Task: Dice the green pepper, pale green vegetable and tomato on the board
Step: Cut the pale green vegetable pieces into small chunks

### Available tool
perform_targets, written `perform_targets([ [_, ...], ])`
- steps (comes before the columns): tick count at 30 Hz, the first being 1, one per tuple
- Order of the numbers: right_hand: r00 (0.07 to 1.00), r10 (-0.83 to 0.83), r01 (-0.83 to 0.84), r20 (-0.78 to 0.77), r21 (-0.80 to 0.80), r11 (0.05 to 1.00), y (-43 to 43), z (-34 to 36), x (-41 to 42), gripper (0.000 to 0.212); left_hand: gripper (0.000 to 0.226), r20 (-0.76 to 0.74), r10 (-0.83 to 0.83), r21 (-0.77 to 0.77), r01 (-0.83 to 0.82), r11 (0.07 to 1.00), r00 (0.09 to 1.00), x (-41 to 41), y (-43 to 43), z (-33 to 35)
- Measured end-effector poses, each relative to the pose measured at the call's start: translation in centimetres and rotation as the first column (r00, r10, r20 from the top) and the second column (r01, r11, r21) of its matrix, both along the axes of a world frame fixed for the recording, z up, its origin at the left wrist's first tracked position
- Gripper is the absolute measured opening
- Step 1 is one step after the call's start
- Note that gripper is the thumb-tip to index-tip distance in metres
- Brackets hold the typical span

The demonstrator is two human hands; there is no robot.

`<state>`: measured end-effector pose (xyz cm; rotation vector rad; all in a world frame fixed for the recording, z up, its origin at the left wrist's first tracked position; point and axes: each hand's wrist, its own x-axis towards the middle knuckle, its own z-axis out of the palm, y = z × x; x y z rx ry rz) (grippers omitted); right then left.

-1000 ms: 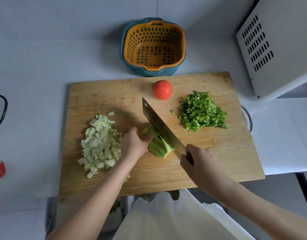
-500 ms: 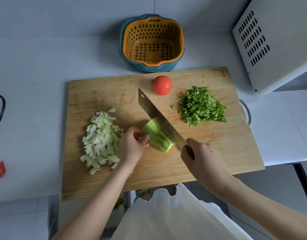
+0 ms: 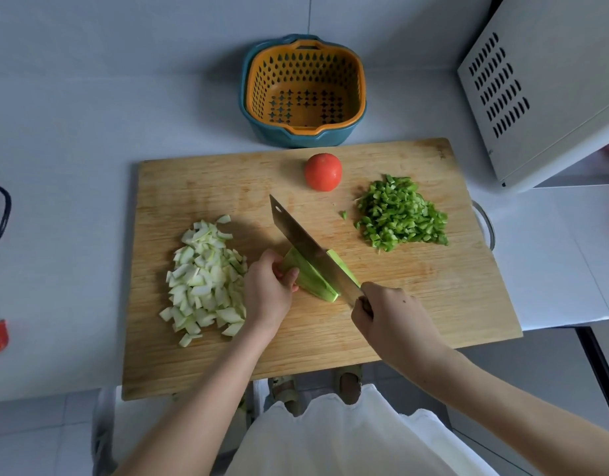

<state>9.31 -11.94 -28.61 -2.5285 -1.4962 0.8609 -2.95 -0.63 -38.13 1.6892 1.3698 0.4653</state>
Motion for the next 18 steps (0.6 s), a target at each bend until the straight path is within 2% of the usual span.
perform_targets([
  [3,1.0,0.007,-0.007,0.015,-0.018,1.0,0.4,-0.4,0.2,0.039,0.021,0.016,0.005,0.014,-0.005,1.0,1.0,0.0,0.0,-0.2],
  [8,0.999,-0.034,0.034,-0.015,-0.043,0.999,0.4,-1.2,0.3,0.038,0.017,0.043,0.034,-0.032,-0.033,0.999,0.998,0.2,0.1,0.2],
  [13,0.999,-0.011,0.007,-0.048,-0.081,0.997,1.4,-0.6,0.7,0.035,0.02,0.05,0.038,-0.086,-0.034,0.996,0.998,0.3,0.2,0.2],
  [18,1.0,0.014,-0.016,-0.017,-0.121,0.993,1.8,0.2,0.2,0.035,0.017,0.055,0.007,-0.099,-0.001,0.995,0.998,0.2,0.2,0.3],
])
